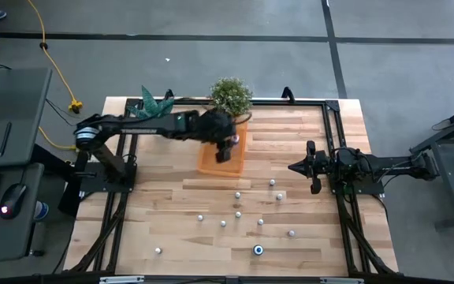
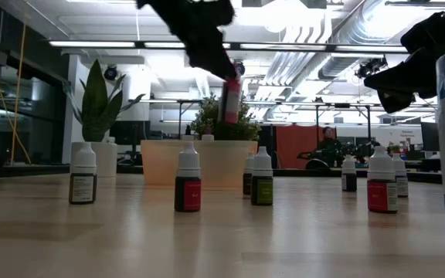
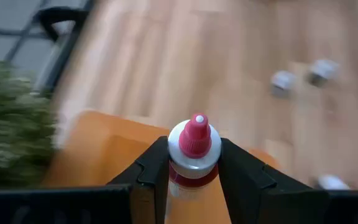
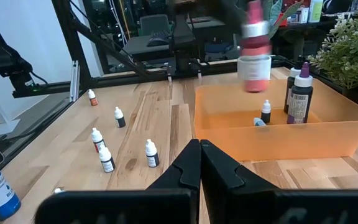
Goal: Pick & Place food coloring
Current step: Put the large pink food coloring bottle into the orange bin
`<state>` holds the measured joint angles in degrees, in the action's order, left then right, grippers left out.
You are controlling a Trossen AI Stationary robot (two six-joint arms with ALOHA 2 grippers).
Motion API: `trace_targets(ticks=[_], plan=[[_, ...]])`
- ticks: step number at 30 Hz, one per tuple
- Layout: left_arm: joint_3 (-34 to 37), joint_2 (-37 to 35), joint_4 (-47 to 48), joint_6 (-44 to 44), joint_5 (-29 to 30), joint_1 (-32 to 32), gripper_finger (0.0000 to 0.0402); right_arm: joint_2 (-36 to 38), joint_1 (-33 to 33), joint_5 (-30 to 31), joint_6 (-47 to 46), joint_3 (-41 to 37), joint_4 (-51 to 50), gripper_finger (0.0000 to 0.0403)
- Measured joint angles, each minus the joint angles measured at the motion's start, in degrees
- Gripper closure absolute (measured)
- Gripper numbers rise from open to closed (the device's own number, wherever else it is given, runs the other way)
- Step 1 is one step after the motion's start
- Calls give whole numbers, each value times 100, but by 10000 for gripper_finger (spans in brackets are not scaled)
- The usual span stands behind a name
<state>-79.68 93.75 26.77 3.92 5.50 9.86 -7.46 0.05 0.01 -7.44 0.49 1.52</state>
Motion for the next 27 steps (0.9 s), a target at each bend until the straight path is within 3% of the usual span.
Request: trace_targets(ticks=[4,10,27], plan=[[-482,491,157,-589,466,258,298,-2,-1,0,0,1,0,402],[-546,963,-57,-1696,905,527,298,-4,0,1,0,0,1,402],[-538,1860,-1100,-2695,1884,551,298,-2,1,1,0,1,0,402]])
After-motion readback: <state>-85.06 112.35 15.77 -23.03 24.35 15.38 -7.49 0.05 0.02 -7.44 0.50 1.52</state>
